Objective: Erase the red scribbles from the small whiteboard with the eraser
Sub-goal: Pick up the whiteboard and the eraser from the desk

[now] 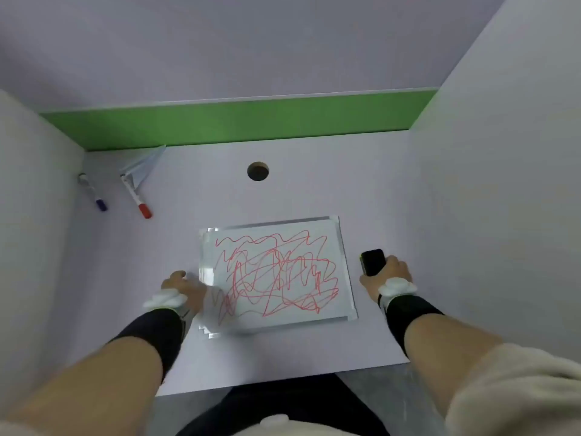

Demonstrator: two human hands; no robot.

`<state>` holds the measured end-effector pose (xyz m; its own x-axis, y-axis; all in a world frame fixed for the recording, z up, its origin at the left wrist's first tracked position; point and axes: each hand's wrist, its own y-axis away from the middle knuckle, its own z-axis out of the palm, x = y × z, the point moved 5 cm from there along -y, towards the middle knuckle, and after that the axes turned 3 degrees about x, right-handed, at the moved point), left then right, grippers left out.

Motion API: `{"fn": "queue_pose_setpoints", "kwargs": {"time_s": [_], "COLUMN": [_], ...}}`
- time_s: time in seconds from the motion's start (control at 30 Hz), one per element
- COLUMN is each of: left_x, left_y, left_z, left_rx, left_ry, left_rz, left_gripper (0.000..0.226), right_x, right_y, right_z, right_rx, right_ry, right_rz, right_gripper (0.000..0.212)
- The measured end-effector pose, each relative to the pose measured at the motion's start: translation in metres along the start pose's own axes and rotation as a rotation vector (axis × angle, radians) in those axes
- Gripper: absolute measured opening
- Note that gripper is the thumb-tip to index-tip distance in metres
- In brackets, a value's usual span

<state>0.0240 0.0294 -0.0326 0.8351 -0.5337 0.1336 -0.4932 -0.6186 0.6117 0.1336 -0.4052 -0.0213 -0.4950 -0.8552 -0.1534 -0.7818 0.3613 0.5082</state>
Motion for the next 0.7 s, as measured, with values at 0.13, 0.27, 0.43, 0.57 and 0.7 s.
{"fn": "queue_pose_setpoints", "kwargs": {"time_s": [0.13, 0.27, 0.43, 0.57, 0.7], "left_x": [0.000, 0.005, 0.024, 0.038, 0.057], "left_y": [-0.009, -0.016, -0.009, 0.000, 0.011], "left_z": [0.006, 0.020, 0.020, 0.013, -0.014], "left_rx": [-0.009, -0.073, -0.099, -0.065, -0.078], "left_ry": [0.294, 0.517, 0.664, 0.786, 0.861], "left_rz": [-0.068, -0.076, -0.095, -0.097, -0.054], "left_gripper": [0.049, 0.052, 0.031, 0.023, 0.026], "right_x": [-0.029, -0.046, -0.046, -0.048, -0.062], "right_y": [-0.008, -0.013, -0.016, -0.018, -0.020], "right_z": [0.002, 0.019, 0.029, 0.013, -0.026], "right_rx": [-0.029, -0.095, -0.132, -0.082, 0.004], "right_ry": [-0.100, -0.132, -0.162, -0.155, -0.262], "right_rz": [-0.017, -0.049, -0.048, -0.045, -0.088], "right_gripper": [0.060, 0.055, 0.049, 0.051, 0.057]}}
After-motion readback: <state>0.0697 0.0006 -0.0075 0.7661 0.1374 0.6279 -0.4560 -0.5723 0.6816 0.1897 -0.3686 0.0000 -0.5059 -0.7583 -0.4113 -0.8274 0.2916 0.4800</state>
